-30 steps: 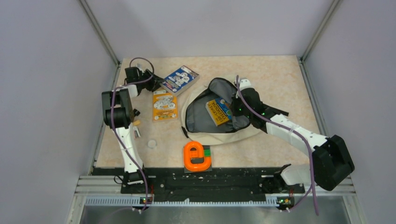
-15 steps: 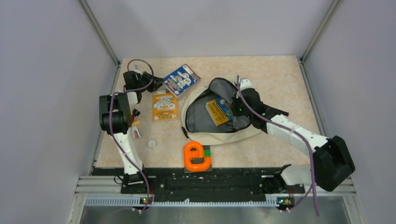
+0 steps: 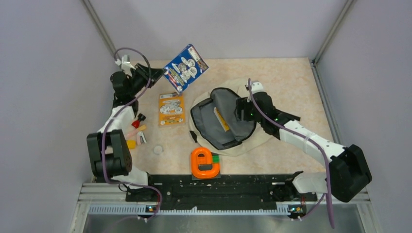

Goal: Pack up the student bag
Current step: Pick up the book from the center of the board.

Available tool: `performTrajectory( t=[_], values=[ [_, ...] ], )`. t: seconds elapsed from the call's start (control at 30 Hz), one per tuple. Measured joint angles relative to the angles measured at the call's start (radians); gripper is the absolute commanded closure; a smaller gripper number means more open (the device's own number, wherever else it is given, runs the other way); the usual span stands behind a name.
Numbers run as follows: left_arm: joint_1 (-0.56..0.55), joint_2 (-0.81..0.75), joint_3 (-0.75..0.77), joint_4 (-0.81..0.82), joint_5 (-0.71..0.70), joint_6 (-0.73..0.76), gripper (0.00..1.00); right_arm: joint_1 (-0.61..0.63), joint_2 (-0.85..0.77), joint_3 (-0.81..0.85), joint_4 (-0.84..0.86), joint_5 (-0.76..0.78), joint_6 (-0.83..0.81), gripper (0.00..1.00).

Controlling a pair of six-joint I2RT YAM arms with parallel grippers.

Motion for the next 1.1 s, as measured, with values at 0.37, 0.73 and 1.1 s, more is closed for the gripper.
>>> performTrajectory(
  t=[0.37, 0.73, 1.1],
  values=[
    [0.0, -0.482, -0.186, -0.254, 0.137, 0.183, 1.0, -0.08, -0.148, 0.011, 0.0, -0.23, -0.009, 0.12],
    [-0.021, -0.804, -0.3, -0.376, 0.335, 0.19, 1.0, -0.121, -0.154, 0.069, 0.149, -0.73, 0.027, 0.12],
    [-0.035, -0.881, -0.306, -0.294, 0.432, 0.087, 1.0, -0.048, -0.071, 0.067, 0.365, -1.006, 0.153, 0.2]
  ],
)
